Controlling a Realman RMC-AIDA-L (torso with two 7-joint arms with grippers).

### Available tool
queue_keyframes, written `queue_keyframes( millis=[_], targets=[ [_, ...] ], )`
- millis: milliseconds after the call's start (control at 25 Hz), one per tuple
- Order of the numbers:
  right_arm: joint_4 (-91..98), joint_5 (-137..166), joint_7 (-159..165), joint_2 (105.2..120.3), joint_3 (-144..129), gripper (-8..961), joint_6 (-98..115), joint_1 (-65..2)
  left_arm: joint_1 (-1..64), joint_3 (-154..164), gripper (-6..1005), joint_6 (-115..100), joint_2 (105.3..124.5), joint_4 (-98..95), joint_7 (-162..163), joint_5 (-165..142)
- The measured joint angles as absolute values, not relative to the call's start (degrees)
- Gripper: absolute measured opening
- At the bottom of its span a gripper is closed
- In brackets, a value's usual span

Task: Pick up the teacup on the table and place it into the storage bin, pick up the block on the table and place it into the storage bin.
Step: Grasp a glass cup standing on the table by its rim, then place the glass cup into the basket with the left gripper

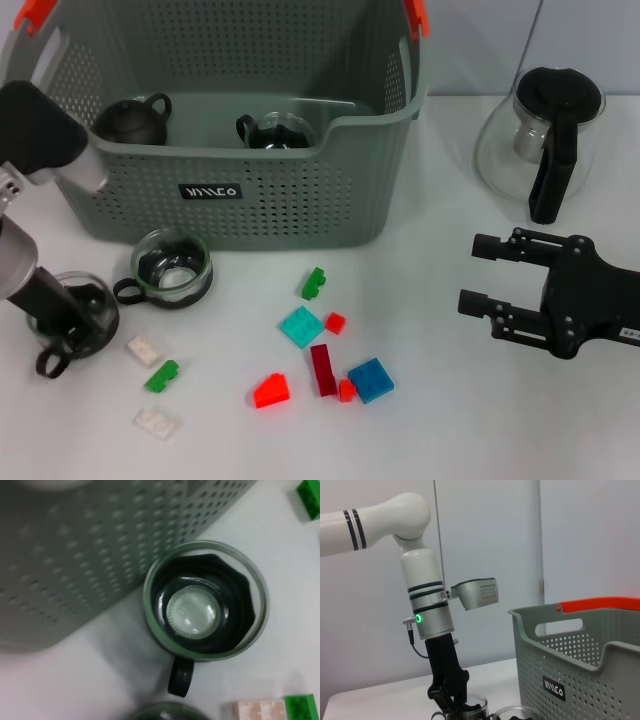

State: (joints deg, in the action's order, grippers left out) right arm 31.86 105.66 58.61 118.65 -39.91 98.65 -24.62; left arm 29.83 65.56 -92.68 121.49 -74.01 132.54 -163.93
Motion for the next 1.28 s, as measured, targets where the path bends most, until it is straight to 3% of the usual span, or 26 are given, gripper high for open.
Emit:
queue_keyframes(
  millis=[240, 360, 600, 920, 1280],
  targets=[
    [32.05, 105.54, 59.03, 118.64, -39.23, 674, 98.64, -24.51, 31.06, 56.4, 95, -100.79, 120.94, -78.41, 129.53, -162.37],
    [32.07, 105.52, 59.37, 118.57, -39.12, 674, 98.64, -24.6, 33.18, 46.05, 40, -108.35, 119.7, -77.76, 124.62, -158.54],
    [31.94, 105.46, 59.4, 118.57, -38.66, 673, 98.68, -24.52, 35.28, 28.97, 40, -118.46, 113.95, -62.46, 115.08, -141.81],
    [31.92, 105.47, 59.42, 118.57, -38.46, 673, 98.68, -24.96, 36.12, 30.45, 40, -118.86, 113.25, -55.6, 115.83, -120.23],
    [31.57, 105.76, 59.42, 118.56, -38.4, 674, 98.75, -24.49, 43.96, 24.41, 41, -108.91, 109.48, -52.33, 124.32, -104.42]
  ],
)
